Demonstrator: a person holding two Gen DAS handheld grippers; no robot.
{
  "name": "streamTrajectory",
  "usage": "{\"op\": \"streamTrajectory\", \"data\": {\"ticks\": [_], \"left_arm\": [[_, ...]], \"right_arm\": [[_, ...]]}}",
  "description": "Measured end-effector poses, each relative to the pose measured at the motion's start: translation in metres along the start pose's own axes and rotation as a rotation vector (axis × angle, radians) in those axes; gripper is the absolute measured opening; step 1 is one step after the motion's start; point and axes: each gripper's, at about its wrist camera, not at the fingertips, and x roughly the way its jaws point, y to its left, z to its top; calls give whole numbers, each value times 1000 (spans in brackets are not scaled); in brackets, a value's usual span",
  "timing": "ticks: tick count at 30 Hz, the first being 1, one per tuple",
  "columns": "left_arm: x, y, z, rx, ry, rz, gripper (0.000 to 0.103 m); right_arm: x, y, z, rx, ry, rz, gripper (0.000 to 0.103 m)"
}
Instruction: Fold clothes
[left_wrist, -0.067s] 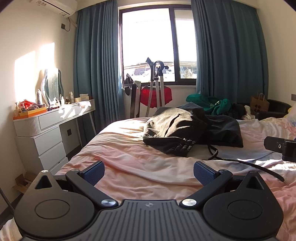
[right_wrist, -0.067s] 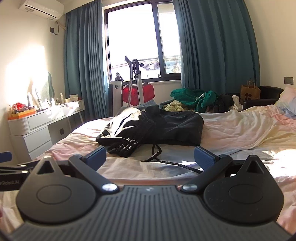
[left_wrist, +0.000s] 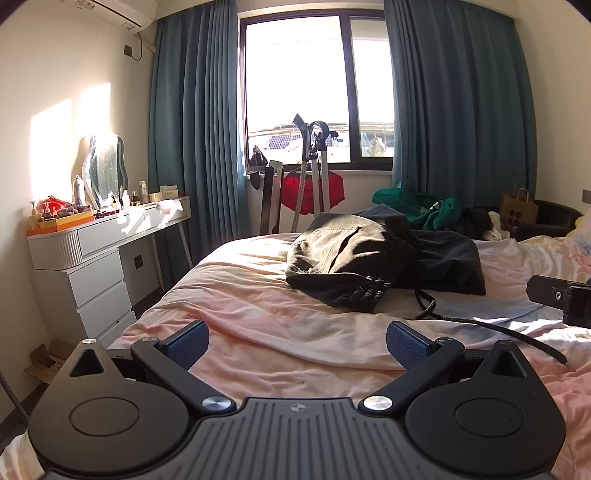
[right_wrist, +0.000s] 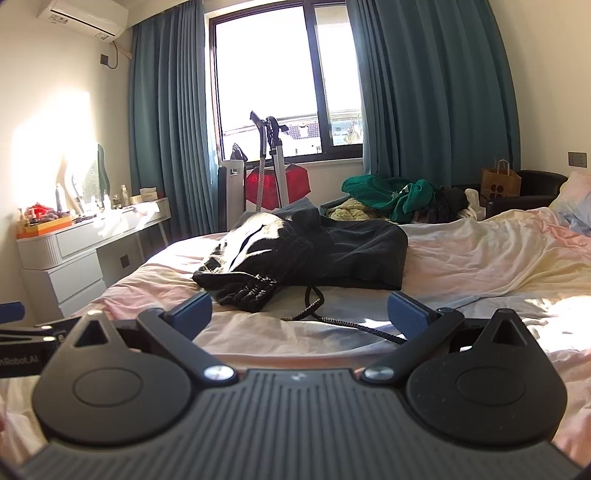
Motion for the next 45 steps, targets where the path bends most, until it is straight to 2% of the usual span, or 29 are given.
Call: {"op": "streamTrajectory", "data": {"ticks": [22, 34, 40, 45], "left_arm": [[-4, 3, 0, -4, -34, -8, 103], [-11, 13, 2, -47, -46, -18, 103], [-11, 19, 3, -90, -27, -37, 103], [-3, 16, 2, -100, -4, -47, 103]], "right_arm": [[2, 0, 0, 14, -4, -8, 103], [-5, 17, 9, 41, -11, -8, 103], [-3, 31, 48, 60, -12, -51, 103], [7, 28, 105, 115, -18, -108, 103]]}}
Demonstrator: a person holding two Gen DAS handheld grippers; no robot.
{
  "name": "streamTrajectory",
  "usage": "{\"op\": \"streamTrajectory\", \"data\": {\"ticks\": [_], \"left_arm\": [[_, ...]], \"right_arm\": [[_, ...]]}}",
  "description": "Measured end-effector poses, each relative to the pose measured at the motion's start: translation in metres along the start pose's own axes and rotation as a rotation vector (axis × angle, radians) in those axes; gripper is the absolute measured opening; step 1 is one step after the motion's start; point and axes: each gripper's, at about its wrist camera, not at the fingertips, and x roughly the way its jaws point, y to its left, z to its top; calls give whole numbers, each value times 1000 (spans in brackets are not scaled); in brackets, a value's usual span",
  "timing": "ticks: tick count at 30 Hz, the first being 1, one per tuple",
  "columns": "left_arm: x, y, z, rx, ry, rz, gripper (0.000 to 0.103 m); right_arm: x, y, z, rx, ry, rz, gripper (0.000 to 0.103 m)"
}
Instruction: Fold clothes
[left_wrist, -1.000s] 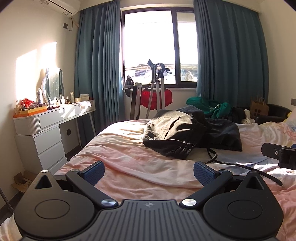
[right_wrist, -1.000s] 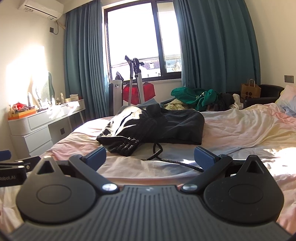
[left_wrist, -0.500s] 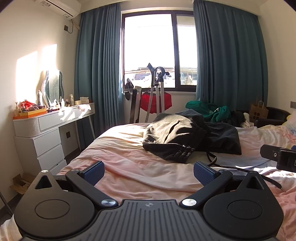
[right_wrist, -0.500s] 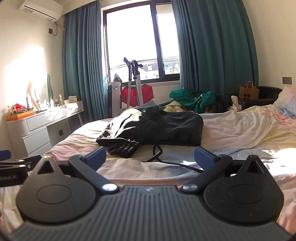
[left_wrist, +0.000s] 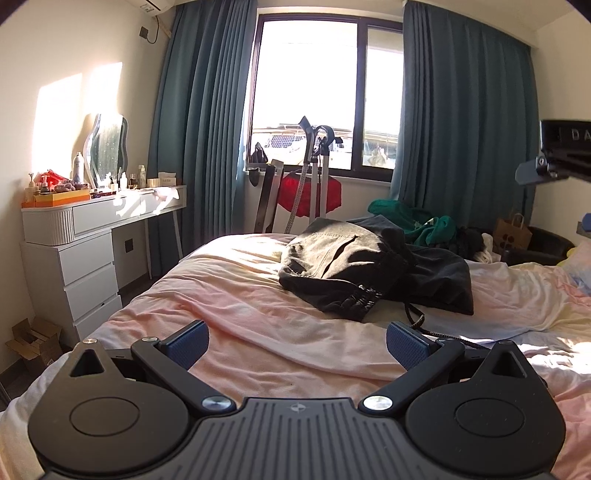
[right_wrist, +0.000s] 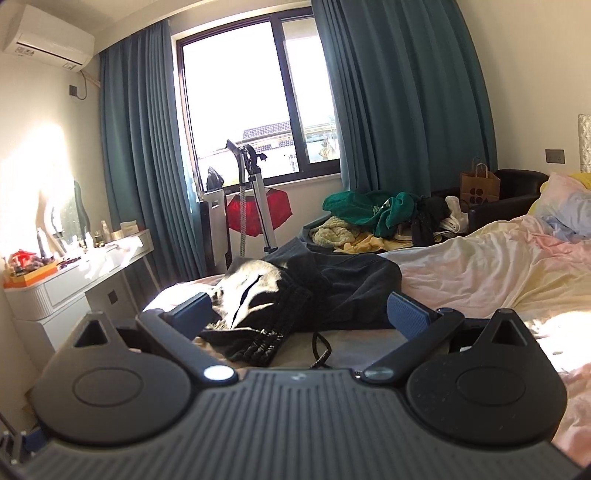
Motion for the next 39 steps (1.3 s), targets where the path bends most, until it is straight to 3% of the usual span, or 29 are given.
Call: {"op": "streamTrajectory", "data": {"ticks": [5, 11, 15, 23, 28, 36, 39], "left_arm": [[15, -8, -8, 45, 21, 2, 103], [51, -29, -23, 91, 99, -118, 103], [88, -55, -33, 173, 126, -78, 102], [211, -115, -25, 375, 117, -45, 96], [301, -150, 2, 329, 139, -93, 90], [403, -200, 16, 483, 72, 16, 87], [425, -205, 20, 462, 39, 84, 82]], "right_arm": [[12, -25, -15, -9, 42, -22, 103], [26, -59, -41, -12, 96, -39, 103], [39, -83, -53, 56, 139, -45, 103], [77, -119, -72, 133, 192, -46, 103], [106, -134, -89, 197, 242, -24, 103], [149, -149, -112, 267, 295, 9, 103], [158, -157, -119, 315, 306, 17, 103]]}}
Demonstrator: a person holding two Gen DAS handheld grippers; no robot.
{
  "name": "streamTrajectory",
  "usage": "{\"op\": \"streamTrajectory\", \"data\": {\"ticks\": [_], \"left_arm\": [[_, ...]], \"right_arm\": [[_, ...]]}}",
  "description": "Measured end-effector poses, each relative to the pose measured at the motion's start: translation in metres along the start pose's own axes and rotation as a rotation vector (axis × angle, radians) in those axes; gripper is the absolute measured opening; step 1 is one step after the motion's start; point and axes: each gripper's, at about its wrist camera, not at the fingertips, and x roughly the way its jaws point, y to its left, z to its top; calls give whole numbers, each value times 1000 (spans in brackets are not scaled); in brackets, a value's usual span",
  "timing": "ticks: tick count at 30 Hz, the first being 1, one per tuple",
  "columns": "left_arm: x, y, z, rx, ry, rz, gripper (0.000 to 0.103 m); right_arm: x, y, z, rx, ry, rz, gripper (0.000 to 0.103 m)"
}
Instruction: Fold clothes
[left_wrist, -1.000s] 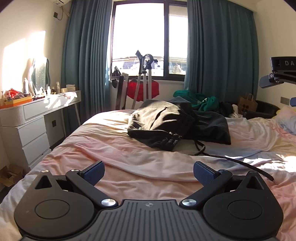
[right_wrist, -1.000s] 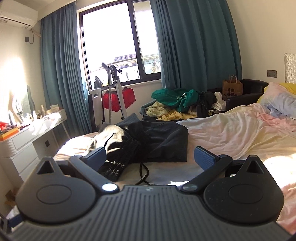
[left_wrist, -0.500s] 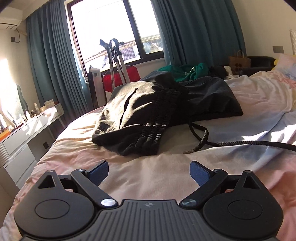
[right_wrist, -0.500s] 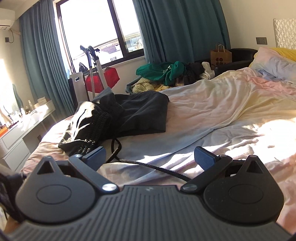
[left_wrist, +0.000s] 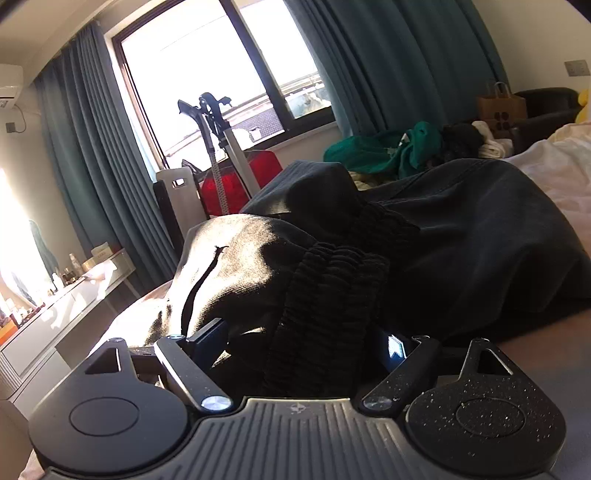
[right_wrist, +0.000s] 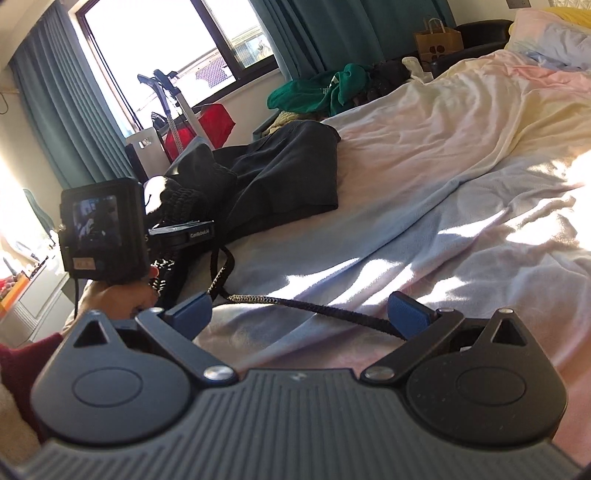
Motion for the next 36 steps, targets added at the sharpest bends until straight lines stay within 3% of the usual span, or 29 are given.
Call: {"op": "streamTrajectory", "data": {"ticks": [2, 3, 6, 8, 9, 19, 24, 28, 36], "left_arm": [[11, 0, 4, -38, 4, 12, 74], [15, -1, 6, -54, 9, 6, 62], [15, -1, 14, -84, -13, 0, 51], [1, 10, 22, -126, -52, -9, 34], [-8, 17, 27, -149, -72, -16, 9], [-166, 131, 65, -272, -271, -116, 6], [-281, 209, 42, -503, -395, -160, 6], [-289, 254, -19, -610, -318, -127, 6], [-307, 343, -142, -819, -158, -60, 7]], "right_arm": [[3, -6, -1, 36, -1, 10, 103], [5, -7, -2, 45, -3, 14, 103], [3, -3, -2, 20, -24, 9, 103], [1, -1, -3, -1, -39, 3, 103], [0, 1, -3, -12, -46, 0, 103], [-22, 24, -2, -153, -132, -10, 103], [-44, 37, -4, -205, -162, 42, 103], [-61, 52, -10, -240, -161, 128, 103], [-86, 96, -42, -353, -7, 183, 103]]}}
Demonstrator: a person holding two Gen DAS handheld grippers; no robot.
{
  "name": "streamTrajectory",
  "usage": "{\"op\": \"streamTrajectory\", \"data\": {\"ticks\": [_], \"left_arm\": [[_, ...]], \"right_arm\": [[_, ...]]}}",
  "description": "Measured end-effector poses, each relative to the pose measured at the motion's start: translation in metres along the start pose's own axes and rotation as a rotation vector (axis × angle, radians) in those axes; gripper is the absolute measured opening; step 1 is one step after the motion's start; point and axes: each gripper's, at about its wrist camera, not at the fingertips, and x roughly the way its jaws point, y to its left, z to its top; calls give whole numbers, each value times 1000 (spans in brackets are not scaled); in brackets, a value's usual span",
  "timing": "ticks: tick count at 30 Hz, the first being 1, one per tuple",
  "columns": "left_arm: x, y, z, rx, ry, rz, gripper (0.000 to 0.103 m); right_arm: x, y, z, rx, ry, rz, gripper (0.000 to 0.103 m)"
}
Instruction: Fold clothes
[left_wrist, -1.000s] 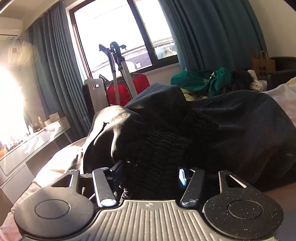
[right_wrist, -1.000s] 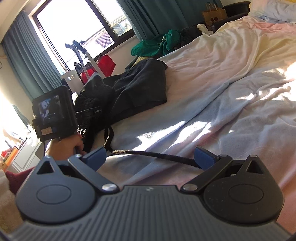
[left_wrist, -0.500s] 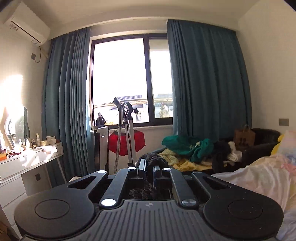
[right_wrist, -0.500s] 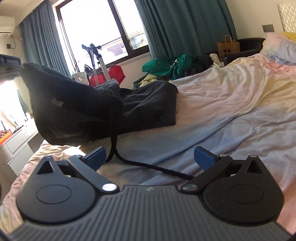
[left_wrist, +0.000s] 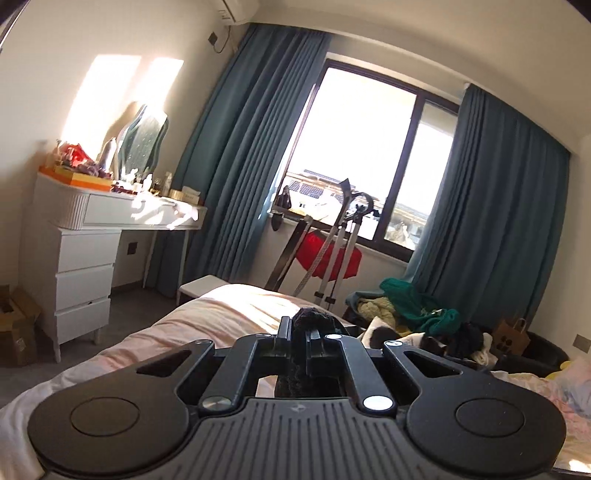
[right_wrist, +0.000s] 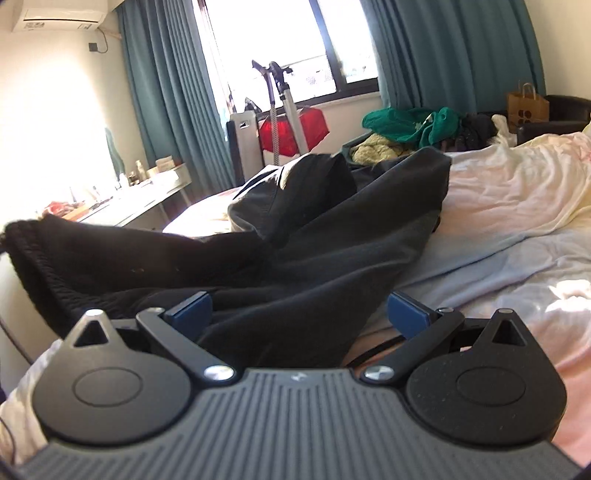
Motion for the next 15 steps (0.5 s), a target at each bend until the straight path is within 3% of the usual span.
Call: {"op": "streamTrajectory", "data": {"ticks": [5, 10, 12, 15], "left_arm": [[18, 68, 4, -118, 71, 57, 7], [35, 82, 2, -130, 110, 75, 8], [40, 78, -1, -116, 127, 83, 9], [47, 68, -5, -83, 154, 94, 12]], "right_arm": [[12, 37, -20, -82, 132, 30, 103], [34, 64, -48, -121, 232, 38, 98], [43, 58, -53, -53, 246, 30, 86], [55, 42, -57, 74, 245, 0, 77]]}}
